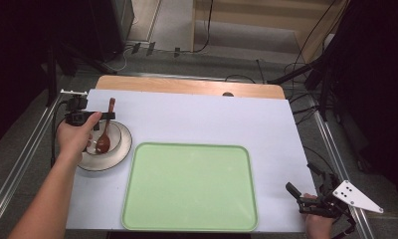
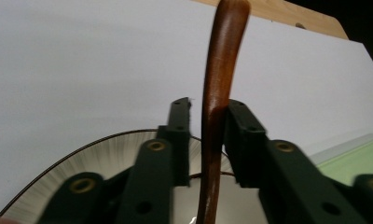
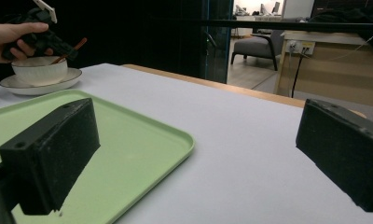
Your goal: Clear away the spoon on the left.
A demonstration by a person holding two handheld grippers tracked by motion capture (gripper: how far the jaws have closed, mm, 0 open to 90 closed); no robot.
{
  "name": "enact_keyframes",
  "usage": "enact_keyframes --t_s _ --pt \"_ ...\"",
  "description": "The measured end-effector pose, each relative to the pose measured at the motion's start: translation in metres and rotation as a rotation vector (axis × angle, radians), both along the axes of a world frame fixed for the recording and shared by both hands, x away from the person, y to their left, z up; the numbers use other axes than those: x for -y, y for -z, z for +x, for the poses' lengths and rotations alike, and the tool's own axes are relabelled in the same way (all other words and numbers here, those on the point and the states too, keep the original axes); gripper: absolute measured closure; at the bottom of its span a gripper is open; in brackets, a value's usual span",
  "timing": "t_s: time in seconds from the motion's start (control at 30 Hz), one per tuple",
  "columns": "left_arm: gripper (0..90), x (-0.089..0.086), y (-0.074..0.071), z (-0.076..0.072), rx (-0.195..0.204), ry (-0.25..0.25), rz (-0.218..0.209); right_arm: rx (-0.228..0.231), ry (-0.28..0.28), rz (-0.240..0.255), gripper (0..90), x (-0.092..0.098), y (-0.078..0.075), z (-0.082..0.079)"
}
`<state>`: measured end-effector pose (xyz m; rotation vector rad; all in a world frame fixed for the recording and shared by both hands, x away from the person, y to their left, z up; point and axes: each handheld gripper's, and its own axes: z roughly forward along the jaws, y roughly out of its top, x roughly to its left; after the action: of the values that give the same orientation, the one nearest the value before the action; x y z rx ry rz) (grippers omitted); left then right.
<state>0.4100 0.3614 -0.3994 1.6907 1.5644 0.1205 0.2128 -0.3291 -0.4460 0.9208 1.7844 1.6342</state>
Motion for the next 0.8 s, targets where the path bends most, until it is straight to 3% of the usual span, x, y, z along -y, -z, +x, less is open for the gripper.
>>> enact_keyframes --t_s 0.17,0.23,0.3,0.43,0.6,0.7,0.8 --pt "85.0 0.002 -0.004 -0.004 0.025 0.038 0.03 -0.001 0.001 -0.001 0.0 0.0 0.0 0.0" --pt "85.4 0.003 -0.007 -0.005 0.042 0.023 0.041 0.001 0.001 0.003 0.0 0.0 0.0 0.0" --pt "85.5 0.003 -0.012 -0.007 0.039 0.022 0.008 -0.003 0.005 0.003 0.0 0.001 0.0 0.0" --pt "85.6 0.008 -0.024 -0.011 0.05 0.047 0.027 -0.001 0.005 0.005 0.0 0.001 0.0 -0.001" --pt "85.6 0.009 -0.036 -0.016 0.08 0.03 -0.011 0.001 0.005 0.009 0.0 0.001 0.0 -0.001" --pt "85.6 0.01 -0.041 -0.018 0.078 0.039 -0.025 0.004 0.005 0.009 0.0 0.002 0.0 -0.001" --pt "85.6 0.012 -0.045 -0.021 0.079 0.03 -0.008 0.004 0.007 0.008 0.0 0.002 0.0 -0.001"
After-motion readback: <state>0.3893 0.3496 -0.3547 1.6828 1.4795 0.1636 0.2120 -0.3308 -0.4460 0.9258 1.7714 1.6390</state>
